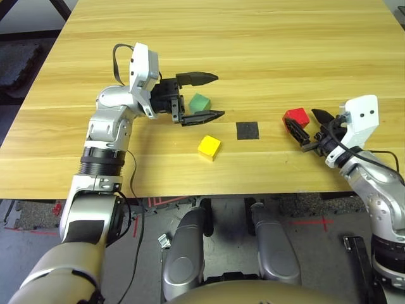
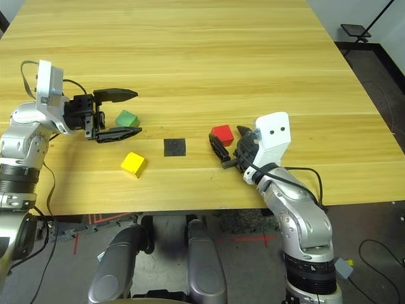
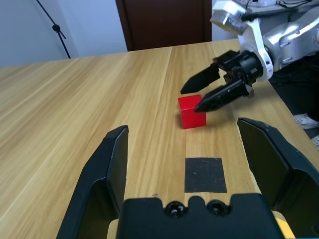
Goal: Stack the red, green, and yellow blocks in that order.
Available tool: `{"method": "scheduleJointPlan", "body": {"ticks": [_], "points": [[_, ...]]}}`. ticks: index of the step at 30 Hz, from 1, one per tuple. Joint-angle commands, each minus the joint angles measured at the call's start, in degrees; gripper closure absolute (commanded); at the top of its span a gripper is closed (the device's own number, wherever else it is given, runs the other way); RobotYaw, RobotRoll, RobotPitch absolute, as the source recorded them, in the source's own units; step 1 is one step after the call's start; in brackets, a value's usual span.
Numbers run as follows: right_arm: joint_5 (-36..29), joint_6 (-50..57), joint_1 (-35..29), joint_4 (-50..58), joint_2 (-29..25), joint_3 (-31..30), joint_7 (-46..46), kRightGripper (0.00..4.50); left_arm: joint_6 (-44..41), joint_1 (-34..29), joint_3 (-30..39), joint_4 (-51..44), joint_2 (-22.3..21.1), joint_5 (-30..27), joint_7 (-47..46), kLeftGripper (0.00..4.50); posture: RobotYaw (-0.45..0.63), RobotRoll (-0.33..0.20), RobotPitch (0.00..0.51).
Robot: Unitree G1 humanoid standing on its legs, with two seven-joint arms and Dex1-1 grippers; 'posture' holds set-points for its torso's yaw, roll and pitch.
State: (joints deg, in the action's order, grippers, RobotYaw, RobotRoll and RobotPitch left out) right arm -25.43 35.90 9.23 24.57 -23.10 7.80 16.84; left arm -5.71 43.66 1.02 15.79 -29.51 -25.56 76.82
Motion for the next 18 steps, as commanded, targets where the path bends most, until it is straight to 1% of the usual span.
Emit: {"method": "scheduleJointPlan", "body": {"ticks": [1, 2, 5, 8, 10, 12, 13, 18], "points": [[0.8, -0.8, -0.8, -0.9, 0.9, -0.9, 0.3, 0.00, -0.9, -1.3, 0.2, -1.7, -0.4, -0.6, -0.1, 0.04, 0.14, 0.007, 0.319], [0.9, -0.9, -0.8, -1.0, 1.1, -1.0, 0.3, 0.11, -1.0, -1.2, 0.2, -1.8, -0.4, -0.6, -0.2, 0.01, 0.14, 0.007, 0.319], [1.2, -1.1, -0.9, -1.1, 1.4, -1.2, 0.4, 0.07, -1.2, -0.8, 0.3, -1.7, -0.3, -0.6, -0.4, 0.00, 0.14, 0.007, 0.321], [1.3, -1.1, -0.8, -1.1, 1.6, -1.2, 0.6, 0.65, -1.2, -0.6, 0.3, -1.6, -0.1, -0.6, -0.7, 0.00, 0.14, 0.007, 0.319], [1.3, -1.1, -0.7, -1.3, 1.7, -1.1, 0.6, 1.34, -1.2, -0.6, 0.3, -1.6, 0.1, -0.6, -0.9, 0.00, 0.14, 0.007, 0.317], [1.6, -1.5, -0.6, -1.2, 1.6, -1.1, 0.9, 2.15, -1.3, -0.7, 0.2, -1.8, 0.3, -0.6, -1.2, 0.00, 0.14, 0.007, 0.317], [1.7, -1.6, -0.5, -1.2, 1.6, -1.1, 1.0, 2.40, -1.2, -0.6, 0.2, -1.8, 0.4, -0.6, -1.3, 0.00, 0.14, 0.007, 0.316], [2.7, -2.6, 0.2, -1.5, 1.1, -1.6, 2.0, 2.40, -1.1, -0.4, 0.2, -1.6, 0.8, -0.4, -1.8, 0.00, 0.15, 0.009, 0.314]]}}
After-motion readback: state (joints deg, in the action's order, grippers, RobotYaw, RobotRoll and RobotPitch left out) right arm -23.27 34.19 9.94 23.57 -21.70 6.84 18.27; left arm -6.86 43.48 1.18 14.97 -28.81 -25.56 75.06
